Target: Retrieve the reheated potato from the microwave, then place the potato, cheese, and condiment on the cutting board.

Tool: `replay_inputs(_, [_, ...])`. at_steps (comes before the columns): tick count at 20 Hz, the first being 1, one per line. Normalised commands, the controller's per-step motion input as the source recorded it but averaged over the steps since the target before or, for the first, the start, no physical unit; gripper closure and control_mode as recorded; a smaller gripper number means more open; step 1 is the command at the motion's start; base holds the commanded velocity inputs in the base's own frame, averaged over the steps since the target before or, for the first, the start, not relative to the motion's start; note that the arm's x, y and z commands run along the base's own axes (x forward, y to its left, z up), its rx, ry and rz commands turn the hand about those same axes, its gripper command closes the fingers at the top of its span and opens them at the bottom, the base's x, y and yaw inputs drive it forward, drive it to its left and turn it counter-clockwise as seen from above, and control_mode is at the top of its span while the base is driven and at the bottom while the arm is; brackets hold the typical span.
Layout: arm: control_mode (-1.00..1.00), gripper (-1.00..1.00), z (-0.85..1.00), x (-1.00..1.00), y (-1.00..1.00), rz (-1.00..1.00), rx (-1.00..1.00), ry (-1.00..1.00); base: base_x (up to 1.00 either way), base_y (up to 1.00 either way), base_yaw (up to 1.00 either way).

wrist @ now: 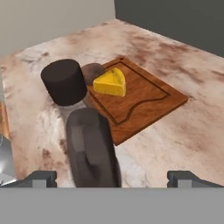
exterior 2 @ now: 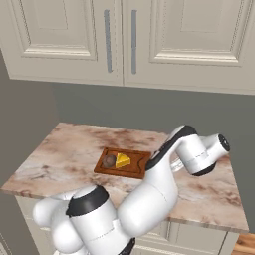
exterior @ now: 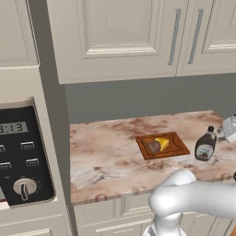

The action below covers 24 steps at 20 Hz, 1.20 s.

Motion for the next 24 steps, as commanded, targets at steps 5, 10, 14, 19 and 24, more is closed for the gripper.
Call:
replay_inputs(5, [-1.0,-1.0,-0.04,0.0,0.06,0.0,0.05,0.01,0.0,0.0,0.0])
replay_inputs(10, [-1.0,-1.0,-0.07,0.0,0.11,0.0,0.05,0.01,0.0,0.0,0.0])
replay_inputs(14, [-1.0,-1.0,-0.09,0.11,0.11,0.0,0.03,0.0,0.0,0.0,0.0])
replay_inputs(19, [-1.0,-1.0,-0.07,0.2,0.11,0.0,0.0,0.0,0.0,0.0,0.0])
replay_inputs(24, [-1.0,-1.0,-0.09,0.08,0.05,0.0,0.0,0.01,0.0,0.0,0.0])
